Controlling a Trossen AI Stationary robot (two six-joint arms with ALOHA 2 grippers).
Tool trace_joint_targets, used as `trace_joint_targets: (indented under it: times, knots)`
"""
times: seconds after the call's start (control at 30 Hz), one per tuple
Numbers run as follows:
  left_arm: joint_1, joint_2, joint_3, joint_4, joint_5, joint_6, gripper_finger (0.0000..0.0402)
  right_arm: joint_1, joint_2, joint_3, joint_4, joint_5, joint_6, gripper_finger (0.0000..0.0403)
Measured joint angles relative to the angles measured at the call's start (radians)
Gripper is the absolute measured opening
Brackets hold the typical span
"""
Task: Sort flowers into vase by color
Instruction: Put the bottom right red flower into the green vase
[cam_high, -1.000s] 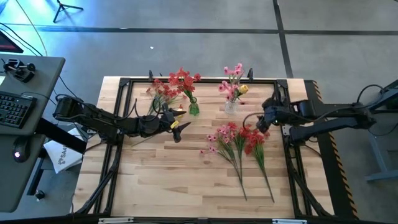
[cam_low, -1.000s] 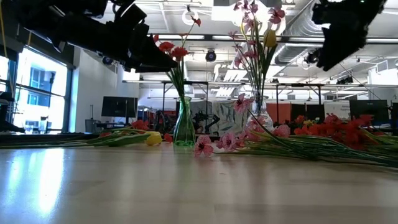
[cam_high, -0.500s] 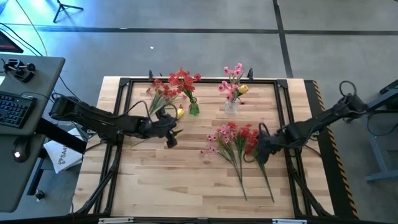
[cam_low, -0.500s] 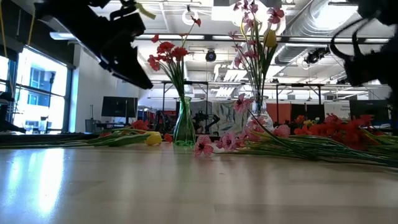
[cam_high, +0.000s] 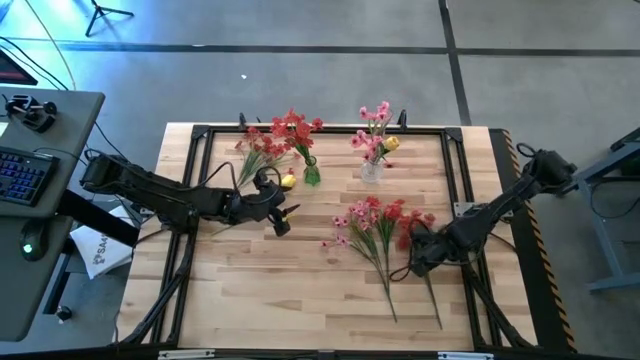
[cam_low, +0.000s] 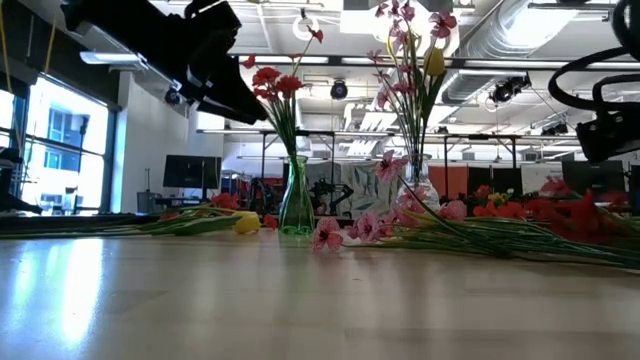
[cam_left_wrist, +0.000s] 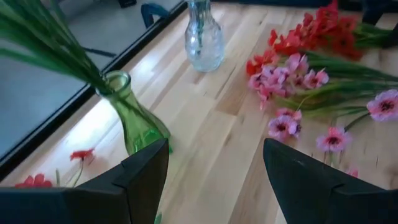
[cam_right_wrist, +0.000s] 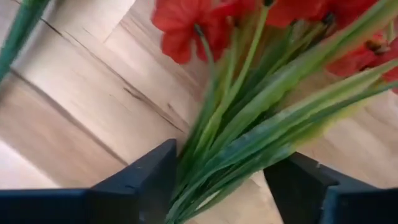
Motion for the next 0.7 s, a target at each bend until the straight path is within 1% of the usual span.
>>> trace_joint_targets:
  times: [0.07,0.1,0.13,0.17,0.27,0.33,0.37,0.43,0.53,0.6,0.7]
  knots:
    - [0.0,0.0,0.0,0.009,0.0,0.003,0.0247,0.023,0.007,0.019,-0.006,0.071,-0.034,0.0186]
    - [-0.001,0.0,0.0,0.01,0.0,0.002,0.0247,0.032,0.005,0.026,0.007,0.136,-0.054,0.0167]
    - [-0.004,0.0,0.0,0.013,0.0,0.0,0.0247,0.041,0.001,0.041,0.015,0.178,-0.064,0.0148]
    - [-0.01,0.0,0.0,0.016,0.0,-0.005,0.0247,0.056,-0.004,0.047,0.028,0.213,-0.08,0.0128]
    - [-0.038,0.0,0.0,0.04,0.0,-0.005,0.0247,0.112,-0.023,0.057,0.01,0.27,-0.101,0.0066]
    - [-0.07,0.0,0.0,0.063,0.0,0.003,0.0247,0.169,-0.047,0.067,0.02,0.357,-0.106,0.0024]
    - [-0.086,0.0,0.0,0.073,0.0,0.009,0.0247,0.2,-0.059,0.069,0.021,0.397,-0.105,0.0013]
    - [-0.117,0.0,0.0,0.1,0.0,0.033,0.0247,0.26,-0.085,0.069,0.025,0.476,-0.092,0.0013]
    - [-0.148,0.0,0.0,0.163,-0.001,0.075,0.0247,0.332,-0.119,0.069,0.054,0.666,-0.103,0.002]
    - [-0.16,0.0,0.0,0.208,0.016,0.112,0.0247,0.366,-0.128,0.069,0.108,0.805,-0.173,0.0016]
    - [-0.162,0.0,0.0,0.275,0.094,0.155,0.0247,0.377,-0.13,0.069,0.257,1.006,-0.357,0.0005]
